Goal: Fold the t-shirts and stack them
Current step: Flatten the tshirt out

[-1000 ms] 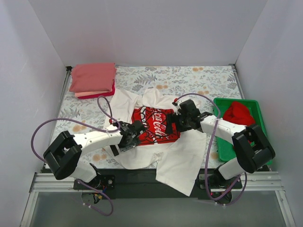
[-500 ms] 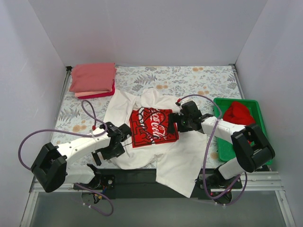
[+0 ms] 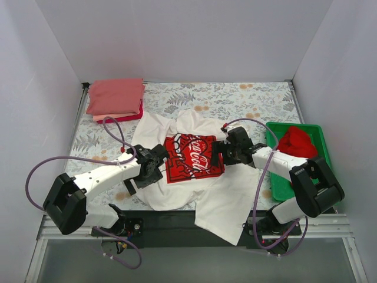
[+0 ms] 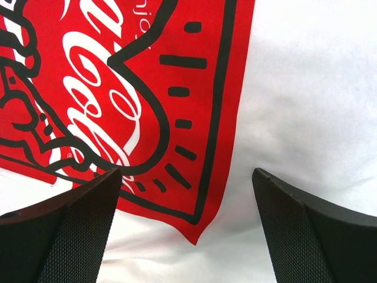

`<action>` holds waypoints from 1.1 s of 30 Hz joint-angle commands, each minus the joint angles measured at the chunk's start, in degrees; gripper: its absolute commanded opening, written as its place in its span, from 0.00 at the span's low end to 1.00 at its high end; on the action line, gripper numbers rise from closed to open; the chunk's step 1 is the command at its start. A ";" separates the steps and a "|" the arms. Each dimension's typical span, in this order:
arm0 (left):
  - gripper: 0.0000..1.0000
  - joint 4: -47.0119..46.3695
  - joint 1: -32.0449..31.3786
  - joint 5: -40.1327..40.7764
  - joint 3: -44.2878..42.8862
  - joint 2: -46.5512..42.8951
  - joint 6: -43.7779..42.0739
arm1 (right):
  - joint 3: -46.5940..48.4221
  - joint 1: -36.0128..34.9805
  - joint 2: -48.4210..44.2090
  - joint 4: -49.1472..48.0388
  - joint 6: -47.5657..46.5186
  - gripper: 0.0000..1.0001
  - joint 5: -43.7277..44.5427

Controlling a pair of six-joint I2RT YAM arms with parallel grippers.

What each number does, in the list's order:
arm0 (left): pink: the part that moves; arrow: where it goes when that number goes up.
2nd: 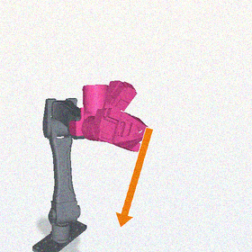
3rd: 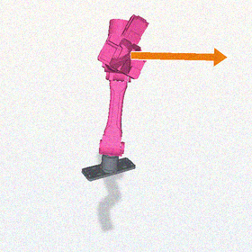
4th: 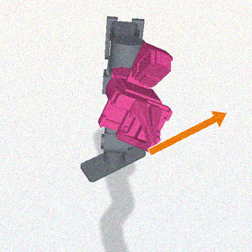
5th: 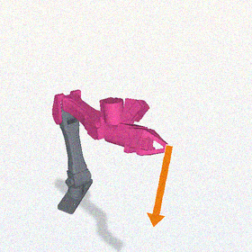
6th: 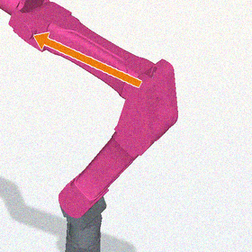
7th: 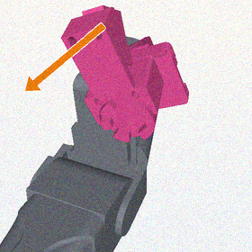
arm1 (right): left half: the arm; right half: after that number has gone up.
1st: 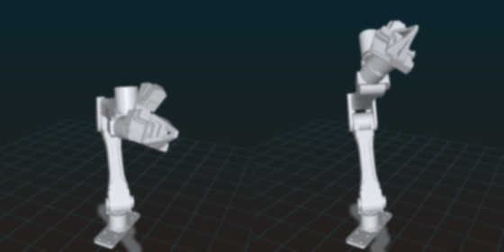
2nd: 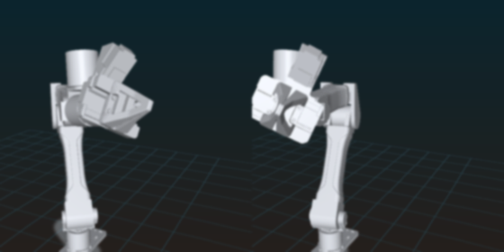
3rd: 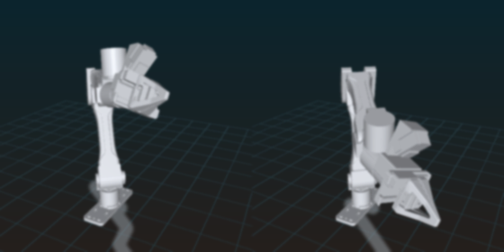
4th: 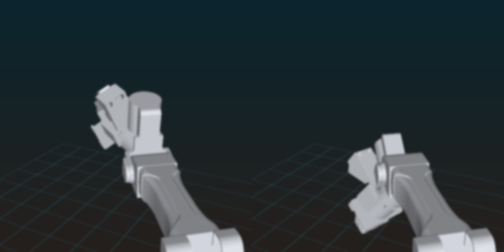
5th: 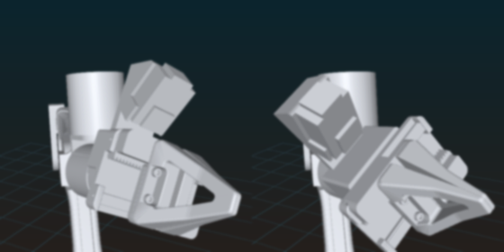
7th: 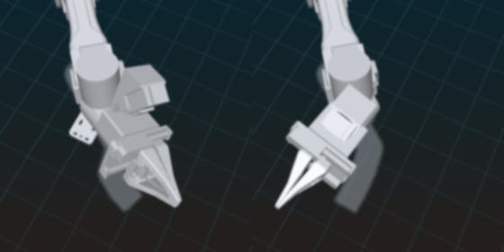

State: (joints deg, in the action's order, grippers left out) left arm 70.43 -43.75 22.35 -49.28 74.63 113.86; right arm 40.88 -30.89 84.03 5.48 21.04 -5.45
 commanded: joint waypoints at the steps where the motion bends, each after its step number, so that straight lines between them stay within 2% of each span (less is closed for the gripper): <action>1: 0.83 -9.34 1.38 0.87 -2.84 2.96 6.05 | -1.68 0.57 -0.36 2.08 -0.82 0.98 3.34; 4: 0.74 -9.09 3.05 0.50 -3.02 5.86 4.97 | -2.03 0.83 0.17 2.17 -0.30 0.98 4.13; 5: 0.66 -8.91 4.01 0.76 -1.97 6.83 4.53 | -2.04 1.36 0.69 2.17 0.14 0.98 4.40; 6: 0.66 -8.91 4.02 0.59 -1.96 7.19 4.52 | -2.04 1.36 0.87 2.17 0.23 0.98 4.40; 7: 0.60 -10.13 4.63 0.42 -1.44 7.63 3.83 | -2.04 1.45 0.96 2.00 0.23 0.98 4.22; 9: 0.56 -11.89 5.16 -0.63 0.58 8.07 3.03 | -2.04 1.45 1.05 2.00 0.06 0.98 3.61; 10: 0.48 -12.94 6.03 -1.16 1.11 8.94 2.68 | -2.12 1.45 0.96 1.91 -0.03 0.98 3.52; 14: 0.39 -12.87 6.66 -1.43 2.43 10.80 3.38 | -2.39 1.36 0.96 1.91 -0.03 0.98 3.61; 16: 0.25 -12.26 6.66 -1.34 3.22 10.97 3.82 | -2.30 1.45 1.14 2.00 -0.03 0.98 3.52; 17: 0.09 -11.73 6.74 -1.26 3.31 10.71 4.60 | -2.30 1.36 1.31 2.00 -0.12 0.98 3.52; 19: 0.00 -9.71 6.66 -0.82 2.78 10.10 6.10 | -2.30 1.36 1.40 2.00 0.06 0.98 3.43; 24: 0.00 -0.14 6.74 2.34 0.59 6.85 13.12 | -2.30 1.36 1.84 1.91 -0.12 0.98 3.08; 25: 0.00 4.05 6.74 2.52 -0.28 6.76 17.23 | -2.30 1.45 1.93 1.99 -0.12 0.98 3.08; 28: 0.00 9.53 6.74 1.12 0.93 5.80 23.49 | -2.47 1.36 1.84 2.00 -0.21 0.98 2.73; 30: 0.00 9.37 6.74 -1.67 3.12 3.26 26.21 | -2.47 1.45 1.93 2.08 -0.21 0.98 2.47; 31: 0.10 9.28 6.74 -2.22 4.18 2.20 27.28 | -2.48 1.45 1.93 2.00 -0.21 0.98 2.20; 32: 0.16 9.20 6.74 -2.66 6.10 1.23 27.90 | -2.56 1.45 1.93 2.08 -0.29 0.98 1.94; 33: 0.16 9.28 6.66 -2.92 6.73 0.26 28.60 | -2.56 1.45 2.02 2.00 -0.38 0.98 1.76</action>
State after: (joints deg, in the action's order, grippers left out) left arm 73.78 -37.23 20.93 -45.32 79.20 114.17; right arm 40.58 -30.00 84.01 4.91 21.08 -4.54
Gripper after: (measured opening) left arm 0.144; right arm 0.983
